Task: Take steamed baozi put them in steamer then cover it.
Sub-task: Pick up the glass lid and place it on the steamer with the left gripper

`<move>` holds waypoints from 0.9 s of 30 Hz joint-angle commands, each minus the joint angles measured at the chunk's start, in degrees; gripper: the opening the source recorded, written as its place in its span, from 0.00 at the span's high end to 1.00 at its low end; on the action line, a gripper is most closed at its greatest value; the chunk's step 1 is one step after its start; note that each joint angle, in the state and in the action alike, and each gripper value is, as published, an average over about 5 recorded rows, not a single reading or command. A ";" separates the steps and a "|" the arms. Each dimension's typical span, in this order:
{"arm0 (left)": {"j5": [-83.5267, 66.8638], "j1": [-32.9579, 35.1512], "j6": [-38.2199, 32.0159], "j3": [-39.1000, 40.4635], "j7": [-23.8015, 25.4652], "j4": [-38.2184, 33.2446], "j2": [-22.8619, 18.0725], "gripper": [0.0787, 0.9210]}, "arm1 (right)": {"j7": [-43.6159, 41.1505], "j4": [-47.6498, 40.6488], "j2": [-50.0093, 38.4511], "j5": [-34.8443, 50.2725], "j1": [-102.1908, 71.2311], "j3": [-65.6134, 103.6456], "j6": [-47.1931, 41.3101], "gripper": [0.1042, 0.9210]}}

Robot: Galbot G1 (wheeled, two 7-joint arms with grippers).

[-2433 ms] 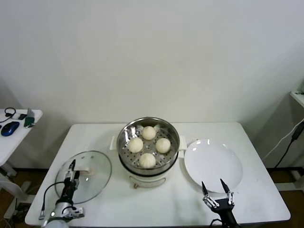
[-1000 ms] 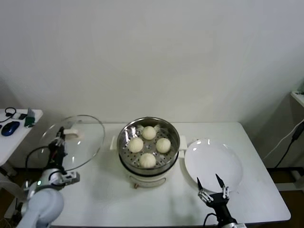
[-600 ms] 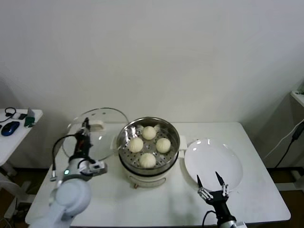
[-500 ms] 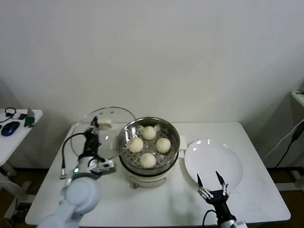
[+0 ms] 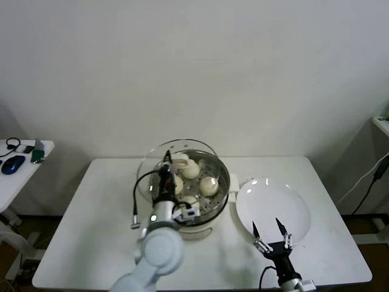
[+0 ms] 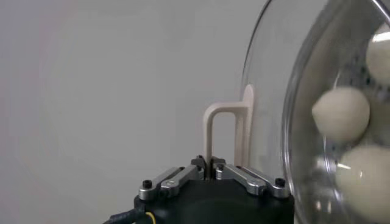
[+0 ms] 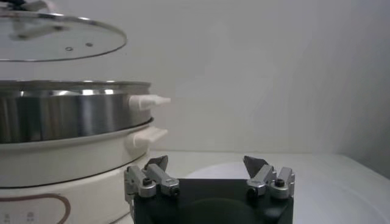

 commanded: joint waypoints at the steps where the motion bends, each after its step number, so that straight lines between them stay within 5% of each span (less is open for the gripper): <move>1: 9.43 -2.11 2.77 3.94 1.93 8.07 -10.68 0.92 | -0.07 -0.68 -0.17 0.55 0.37 0.06 0.31 0.12; 27: 9.58 0.94 2.67 0.50 0.77 11.24 -8.27 0.92 | -0.04 -0.93 0.26 0.58 -0.23 0.24 0.92 0.12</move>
